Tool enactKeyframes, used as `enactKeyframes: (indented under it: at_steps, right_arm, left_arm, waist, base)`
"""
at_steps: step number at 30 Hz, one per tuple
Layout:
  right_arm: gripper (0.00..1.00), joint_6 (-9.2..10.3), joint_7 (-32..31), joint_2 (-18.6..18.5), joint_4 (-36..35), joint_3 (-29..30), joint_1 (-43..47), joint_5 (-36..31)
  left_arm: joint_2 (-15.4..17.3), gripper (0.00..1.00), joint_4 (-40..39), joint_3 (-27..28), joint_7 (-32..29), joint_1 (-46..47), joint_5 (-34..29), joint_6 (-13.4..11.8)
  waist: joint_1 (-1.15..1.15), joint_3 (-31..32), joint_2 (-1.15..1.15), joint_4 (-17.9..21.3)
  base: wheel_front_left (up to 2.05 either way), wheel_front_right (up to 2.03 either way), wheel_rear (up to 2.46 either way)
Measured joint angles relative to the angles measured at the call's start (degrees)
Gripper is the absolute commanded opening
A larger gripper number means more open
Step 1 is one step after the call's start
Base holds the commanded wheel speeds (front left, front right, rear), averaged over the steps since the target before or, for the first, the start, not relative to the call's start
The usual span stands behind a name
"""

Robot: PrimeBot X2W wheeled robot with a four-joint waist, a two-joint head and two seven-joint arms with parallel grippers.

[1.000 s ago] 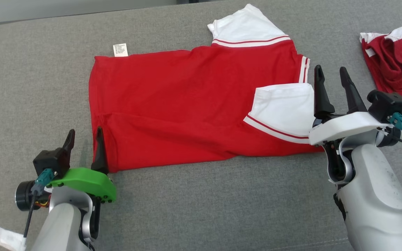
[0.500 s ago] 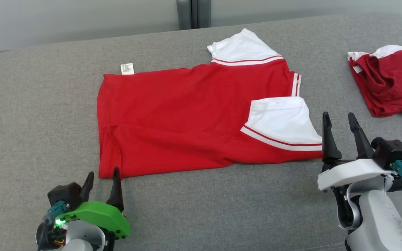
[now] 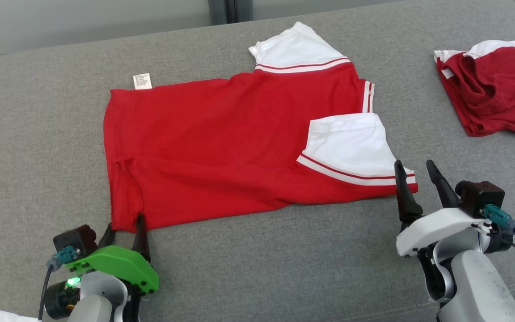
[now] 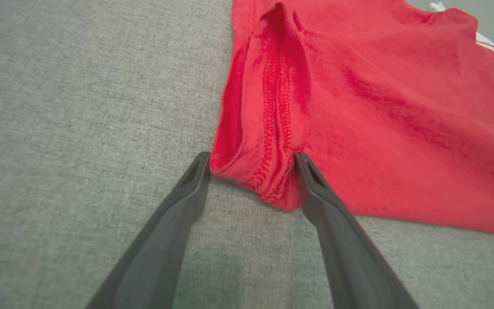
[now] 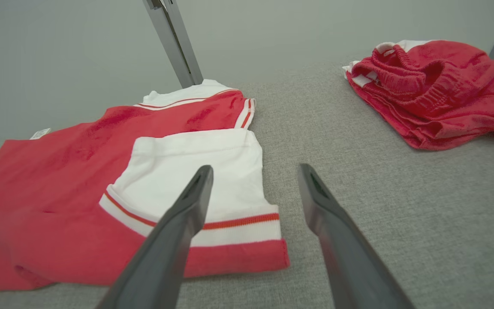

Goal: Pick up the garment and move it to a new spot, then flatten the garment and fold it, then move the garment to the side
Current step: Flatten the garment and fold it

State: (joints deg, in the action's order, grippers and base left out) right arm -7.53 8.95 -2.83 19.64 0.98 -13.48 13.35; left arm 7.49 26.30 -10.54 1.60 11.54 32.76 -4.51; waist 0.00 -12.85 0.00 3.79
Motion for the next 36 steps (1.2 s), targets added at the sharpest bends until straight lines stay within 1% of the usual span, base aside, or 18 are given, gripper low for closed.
enactKeyframes:
  at_steps: [1, 6, 11, 17, 18, 19, 20, 22, 26, 29, 33, 36]
  right_arm:
    - [1.0, 0.0, -0.81, 0.0, 0.33, -0.03, 0.02, -0.01]
    - [1.0, 0.0, -5.27, 0.0, 2.2, -0.35, 0.38, 0.01]
    - [1.0, 0.0, -6.98, 0.01, 4.35, 1.19, 0.3, 0.44]
    - [1.0, 0.0, -8.12, -0.01, 10.12, 1.44, -2.19, 2.52]
    - [0.95, 0.0, -8.11, 0.0, 11.09, 1.19, -2.89, 3.46]
    - [0.58, 0.0, -8.1, 0.01, 11.9, 0.91, -3.45, 3.83]
    - [0.34, 0.0, -8.09, 0.01, 12.83, 0.67, -4.02, 4.0]
    - [0.0, 0.0, -8.01, 0.0, 14.54, 0.37, -4.91, 4.14]
    - [0.0, 0.0, -7.22, 0.1, 15.96, 0.31, -5.85, 4.38]
    - [0.0, 0.0, -6.31, 0.07, 15.61, 1.69, -5.83, 3.91]
    - [0.0, -0.01, -6.16, 0.1, 11.41, 3.77, -4.79, 2.61]
    - [0.0, -0.01, -7.87, 0.1, 6.7, 5.15, -2.57, 1.59]
  left_arm:
    - [-0.07, 0.0, 0.35, -0.08, 0.01, 0.25, 0.02, 0.14]
    - [-0.58, 0.0, 1.36, -0.41, 0.82, 0.86, 0.57, 1.04]
    - [-0.76, 0.0, 1.3, -0.27, 1.82, 0.87, 1.02, 1.23]
    - [-0.8, 0.0, 1.16, 0.31, 2.5, 0.65, 1.99, 1.23]
    - [-0.8, 0.0, 1.25, 0.34, 2.52, 0.6, 2.04, 1.23]
    - [-0.8, 0.0, 1.33, 0.34, 2.54, 0.57, 2.18, 1.23]
    - [-0.81, 0.0, 1.44, 0.31, 2.59, 0.55, 2.25, 1.23]
    - [-0.87, 0.0, 1.69, 0.13, 2.63, 0.48, 2.33, 1.33]
    - [-1.08, 0.0, 1.65, -0.42, 3.23, 0.19, 2.35, 1.77]
    - [-1.11, 0.0, 1.08, -0.68, 3.61, -0.4, 2.4, 1.97]
    - [-1.01, 0.0, -1.41, -1.12, 4.03, -1.58, 2.26, 1.91]
    - [-0.88, 0.0, -4.58, -1.94, 3.55, -3.13, 2.11, 1.9]
  waist:
    - [0.0, -0.1, 0.0, 0.04]
    - [0.0, -0.08, 0.0, -0.29]
    - [0.0, 0.05, 0.0, -0.93]
    - [0.0, 0.13, 0.0, -1.8]
    - [0.0, 0.18, 0.0, -1.91]
    - [0.0, 0.24, 0.0, -1.98]
    - [0.0, 0.34, 0.0, -2.06]
    - [0.0, 0.62, 0.0, -2.24]
    - [0.0, 1.52, 0.0, -2.62]
    - [0.0, 2.36, 0.0, -2.83]
    - [0.0, 3.83, 0.0, -3.05]
    - [0.0, 4.86, 0.0, -3.12]
  base:
    - [0.0, 0.0, 0.0]
    - [0.0, 0.0, 0.0]
    - [0.0, 0.0, 0.0]
    - [0.0, 0.0, 0.0]
    - [0.0, 0.0, 0.0]
    - [0.0, 0.0, 0.0]
    - [0.0, 0.0, 0.0]
    - [0.0, 0.0, 0.0]
    - [0.0, 0.0, 0.0]
    - [0.0, 0.0, 0.0]
    - [0.0, 0.0, 0.0]
    - [0.0, 0.0, 0.0]
